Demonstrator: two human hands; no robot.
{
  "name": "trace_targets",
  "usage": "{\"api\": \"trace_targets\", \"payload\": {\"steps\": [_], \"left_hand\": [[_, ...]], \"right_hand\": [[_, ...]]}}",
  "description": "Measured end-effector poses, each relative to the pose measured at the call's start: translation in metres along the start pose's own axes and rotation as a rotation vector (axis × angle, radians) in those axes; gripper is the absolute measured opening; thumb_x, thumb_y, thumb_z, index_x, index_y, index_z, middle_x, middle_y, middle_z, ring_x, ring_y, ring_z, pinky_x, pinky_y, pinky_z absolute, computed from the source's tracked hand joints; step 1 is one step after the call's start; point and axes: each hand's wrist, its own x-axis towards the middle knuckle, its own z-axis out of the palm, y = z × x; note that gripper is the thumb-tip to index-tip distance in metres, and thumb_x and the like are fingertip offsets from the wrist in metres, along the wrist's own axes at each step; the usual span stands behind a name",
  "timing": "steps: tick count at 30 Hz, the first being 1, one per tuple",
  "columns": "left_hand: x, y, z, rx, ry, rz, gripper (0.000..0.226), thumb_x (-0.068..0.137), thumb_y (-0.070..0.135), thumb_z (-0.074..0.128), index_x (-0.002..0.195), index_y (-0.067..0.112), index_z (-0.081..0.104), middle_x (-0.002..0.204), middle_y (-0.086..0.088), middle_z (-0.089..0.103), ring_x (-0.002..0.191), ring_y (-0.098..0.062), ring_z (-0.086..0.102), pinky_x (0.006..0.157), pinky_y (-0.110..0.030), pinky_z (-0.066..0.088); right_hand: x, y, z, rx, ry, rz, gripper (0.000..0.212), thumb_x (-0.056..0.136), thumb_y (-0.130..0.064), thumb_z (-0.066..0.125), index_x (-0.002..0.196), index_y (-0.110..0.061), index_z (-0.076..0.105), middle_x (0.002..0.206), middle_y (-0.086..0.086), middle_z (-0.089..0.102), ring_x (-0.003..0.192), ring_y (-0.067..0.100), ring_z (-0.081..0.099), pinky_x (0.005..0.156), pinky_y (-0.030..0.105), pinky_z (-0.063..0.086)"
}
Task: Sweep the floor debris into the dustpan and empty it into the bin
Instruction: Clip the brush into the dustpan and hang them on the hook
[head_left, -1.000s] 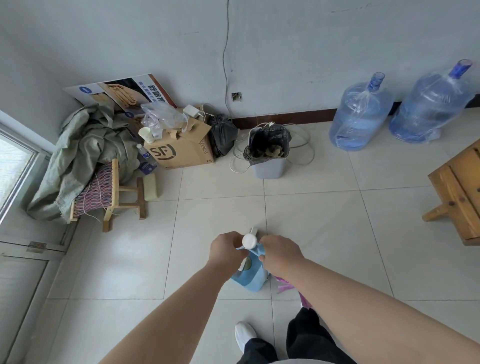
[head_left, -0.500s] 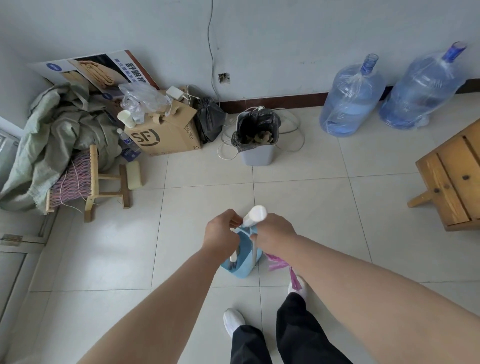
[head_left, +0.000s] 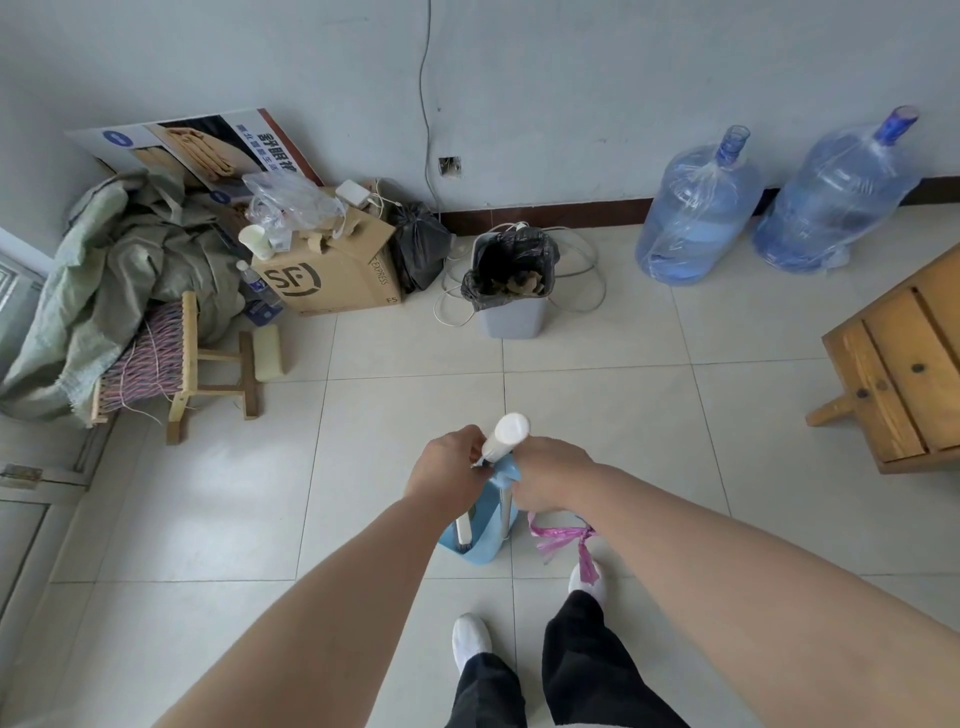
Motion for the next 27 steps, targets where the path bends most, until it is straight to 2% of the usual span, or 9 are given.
{"api": "trace_targets", "payload": {"steps": [2,4,10,13,17,21,23,25,27], "left_hand": [[0.001,0.001,-0.004,0.023,-0.007,0.014,0.017,0.087,0.016,0.063,0.102,0.009,0.06,0.102,-0.007,0.068,0.097,-0.027,0.063,0.084,-0.039,0.052],[0.002,0.002,-0.008,0.066,-0.033,0.033,0.013,0.088,0.018,0.063,0.095,0.012,0.055,0.101,-0.01,0.067,0.095,-0.03,0.062,0.082,-0.039,0.051],[0.004,0.003,-0.003,0.068,-0.071,0.018,0.018,0.087,0.018,0.06,0.104,0.013,0.054,0.104,-0.007,0.063,0.091,-0.025,0.057,0.077,-0.033,0.047],[0.004,0.0,-0.009,0.106,-0.1,0.017,0.014,0.086,0.01,0.055,0.098,0.015,0.05,0.101,-0.006,0.062,0.089,-0.026,0.056,0.077,-0.035,0.048],[0.004,-0.003,-0.015,0.167,-0.169,0.06,0.041,0.081,0.012,0.064,0.12,0.019,0.056,0.114,-0.008,0.06,0.101,-0.028,0.06,0.086,-0.038,0.053],[0.0,-0.002,-0.011,0.204,-0.165,0.06,0.033,0.089,0.019,0.063,0.121,0.013,0.057,0.122,-0.006,0.052,0.108,-0.028,0.058,0.09,-0.035,0.048],[0.0,-0.004,-0.009,0.208,-0.149,0.063,0.03,0.09,0.019,0.061,0.12,0.013,0.058,0.12,-0.007,0.058,0.108,-0.028,0.058,0.09,-0.036,0.049],[-0.002,-0.006,-0.009,0.205,-0.155,0.056,0.028,0.09,0.018,0.06,0.118,0.014,0.06,0.115,-0.008,0.063,0.105,-0.029,0.06,0.089,-0.037,0.051],[-0.004,-0.008,-0.007,0.189,-0.161,0.049,0.026,0.091,0.018,0.059,0.117,0.013,0.059,0.112,-0.009,0.064,0.104,-0.03,0.06,0.087,-0.037,0.049]], "right_hand": [[-0.007,0.003,0.001,0.005,0.052,0.047,0.025,0.086,-0.023,0.053,0.11,-0.018,0.051,0.097,0.0,0.054,0.092,0.025,0.058,0.066,0.03,0.041],[-0.014,0.004,0.004,0.049,0.096,0.103,0.026,0.089,-0.023,0.051,0.115,-0.02,0.052,0.106,-0.001,0.059,0.1,0.026,0.06,0.071,0.031,0.043],[-0.015,0.006,0.012,0.068,0.188,0.099,0.025,0.088,-0.019,0.047,0.11,-0.022,0.056,0.103,0.001,0.063,0.094,0.028,0.06,0.074,0.033,0.046],[-0.014,0.001,0.015,0.051,0.202,0.096,0.025,0.089,-0.019,0.048,0.113,-0.021,0.055,0.102,0.0,0.063,0.093,0.027,0.061,0.072,0.032,0.046],[-0.012,-0.006,0.021,0.089,0.16,0.109,0.022,0.088,-0.03,0.053,0.11,-0.023,0.055,0.104,-0.003,0.063,0.095,0.025,0.061,0.074,0.033,0.047],[-0.026,0.0,0.011,0.127,0.103,0.153,0.025,0.08,-0.045,0.059,0.101,-0.031,0.058,0.096,-0.011,0.063,0.091,0.018,0.06,0.069,0.029,0.041],[-0.038,0.007,0.003,0.198,0.101,0.232,0.031,0.075,-0.058,0.062,0.095,-0.035,0.059,0.093,-0.015,0.062,0.089,0.013,0.059,0.071,0.028,0.041],[-0.047,0.013,-0.002,0.348,0.124,0.312,0.042,0.074,-0.07,0.058,0.091,-0.032,0.064,0.09,-0.013,0.064,0.087,0.013,0.06,0.074,0.03,0.045],[-0.055,0.019,-0.001,0.67,0.172,0.375,0.05,0.086,-0.07,0.047,0.085,-0.022,0.065,0.084,-0.004,0.065,0.083,0.02,0.062,0.075,0.034,0.048]]}}
